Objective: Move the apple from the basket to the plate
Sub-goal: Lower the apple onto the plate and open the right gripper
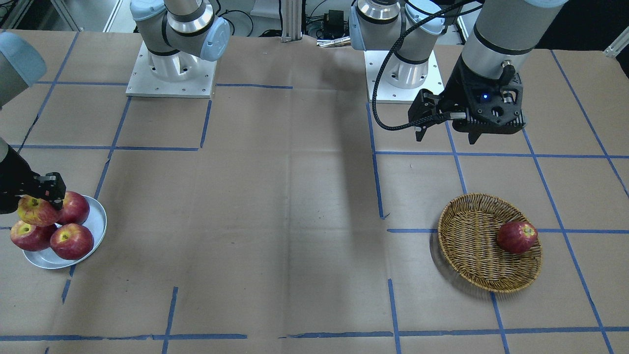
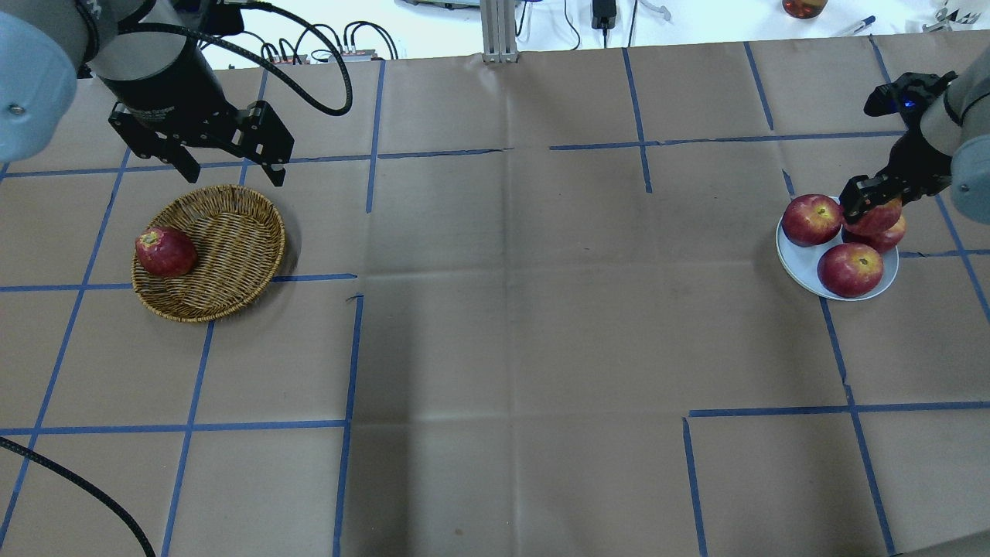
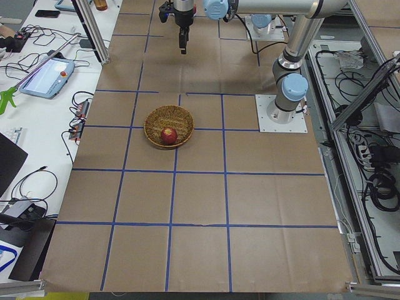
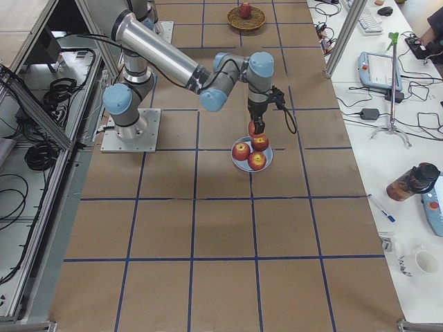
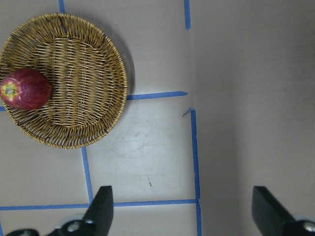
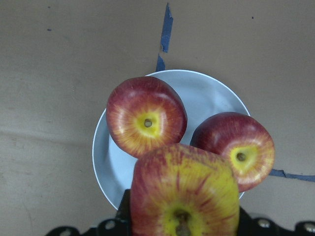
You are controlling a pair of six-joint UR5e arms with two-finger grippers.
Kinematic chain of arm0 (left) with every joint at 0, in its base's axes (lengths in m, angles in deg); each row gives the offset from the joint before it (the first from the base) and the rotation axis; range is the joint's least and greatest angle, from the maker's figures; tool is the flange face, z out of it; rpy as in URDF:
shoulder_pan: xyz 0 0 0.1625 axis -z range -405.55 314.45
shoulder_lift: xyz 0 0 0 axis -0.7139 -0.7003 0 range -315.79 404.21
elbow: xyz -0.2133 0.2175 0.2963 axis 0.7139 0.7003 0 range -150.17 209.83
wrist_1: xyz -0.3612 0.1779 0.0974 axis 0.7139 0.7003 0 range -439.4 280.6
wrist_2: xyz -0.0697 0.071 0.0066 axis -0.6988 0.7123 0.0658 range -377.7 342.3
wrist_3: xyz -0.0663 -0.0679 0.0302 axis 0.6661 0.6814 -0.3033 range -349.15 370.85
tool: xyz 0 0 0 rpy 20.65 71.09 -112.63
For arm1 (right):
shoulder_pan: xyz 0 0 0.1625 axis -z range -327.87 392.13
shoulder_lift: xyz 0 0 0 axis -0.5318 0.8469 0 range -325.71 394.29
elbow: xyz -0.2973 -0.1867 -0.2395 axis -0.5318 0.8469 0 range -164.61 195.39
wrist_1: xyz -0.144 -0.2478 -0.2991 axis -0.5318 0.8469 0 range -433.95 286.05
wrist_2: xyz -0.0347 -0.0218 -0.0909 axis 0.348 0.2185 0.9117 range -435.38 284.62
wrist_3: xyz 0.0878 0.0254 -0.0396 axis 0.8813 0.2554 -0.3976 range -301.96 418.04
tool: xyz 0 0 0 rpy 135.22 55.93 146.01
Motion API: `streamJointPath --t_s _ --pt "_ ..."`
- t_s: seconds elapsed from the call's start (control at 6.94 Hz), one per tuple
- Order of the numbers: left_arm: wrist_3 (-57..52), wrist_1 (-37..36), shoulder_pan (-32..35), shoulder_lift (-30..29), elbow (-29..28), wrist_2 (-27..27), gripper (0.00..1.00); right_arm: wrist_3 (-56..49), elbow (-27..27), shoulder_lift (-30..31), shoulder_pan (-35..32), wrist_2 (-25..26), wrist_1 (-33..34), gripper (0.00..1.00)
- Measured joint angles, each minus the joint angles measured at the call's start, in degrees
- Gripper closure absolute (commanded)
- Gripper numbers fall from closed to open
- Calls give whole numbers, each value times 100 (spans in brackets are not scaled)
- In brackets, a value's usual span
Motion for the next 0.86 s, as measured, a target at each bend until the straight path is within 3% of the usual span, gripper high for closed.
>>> streamJointPath --t_s 0.29,0.43,0.58,0.86 --pt "-6 10 -20 13 -9 23 1 -53 -86 -89 41 -24 198 63" --pt "-6 19 -20 19 5 107 1 -55 -93 -131 43 -28 241 48" --pt "-4 26 -16 24 -7 187 1 -53 -95 -164 44 -33 259 0" --pt "-20 56 -8 133 76 198 1 -42 -70 -237 45 -22 314 0"
